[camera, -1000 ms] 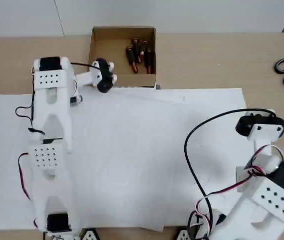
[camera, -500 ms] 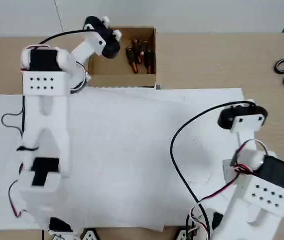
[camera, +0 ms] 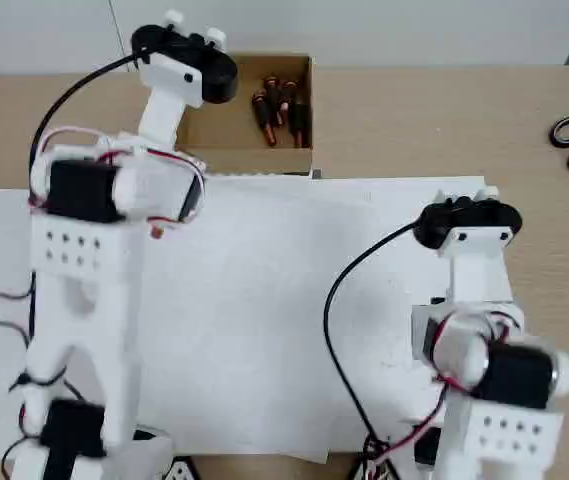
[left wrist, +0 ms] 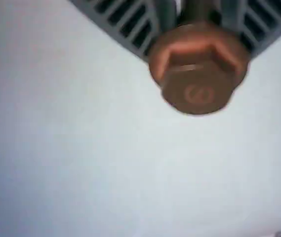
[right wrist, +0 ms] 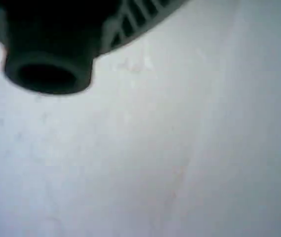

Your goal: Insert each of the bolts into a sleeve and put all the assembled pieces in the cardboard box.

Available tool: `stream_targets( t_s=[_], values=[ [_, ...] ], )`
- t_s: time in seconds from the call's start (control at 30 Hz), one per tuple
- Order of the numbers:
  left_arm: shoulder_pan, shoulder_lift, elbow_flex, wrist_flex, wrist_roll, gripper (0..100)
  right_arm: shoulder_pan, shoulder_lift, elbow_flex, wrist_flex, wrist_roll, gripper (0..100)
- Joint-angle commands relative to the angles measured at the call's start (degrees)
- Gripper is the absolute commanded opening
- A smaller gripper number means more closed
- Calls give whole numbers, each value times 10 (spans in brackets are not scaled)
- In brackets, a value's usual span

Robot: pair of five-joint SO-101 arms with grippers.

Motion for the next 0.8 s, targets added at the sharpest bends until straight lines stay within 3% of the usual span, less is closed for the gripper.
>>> stream_targets(
  t_s=[0.0,0.1,0.33,0.53,0.77],
  values=[
    [25,-121,55,-11,72,6,-41,-67,-18,-37,-12,4],
    [27,-200,145,-69,141,6,-71,-110,33,-96,-13,4],
    [26,-386,396,-237,270,6,-128,-200,175,-231,-95,3],
    [27,-565,615,-389,308,6,-214,-267,305,-301,-109,3],
    [31,-793,830,-505,317,6,-300,-372,424,-392,-109,3]
  ],
)
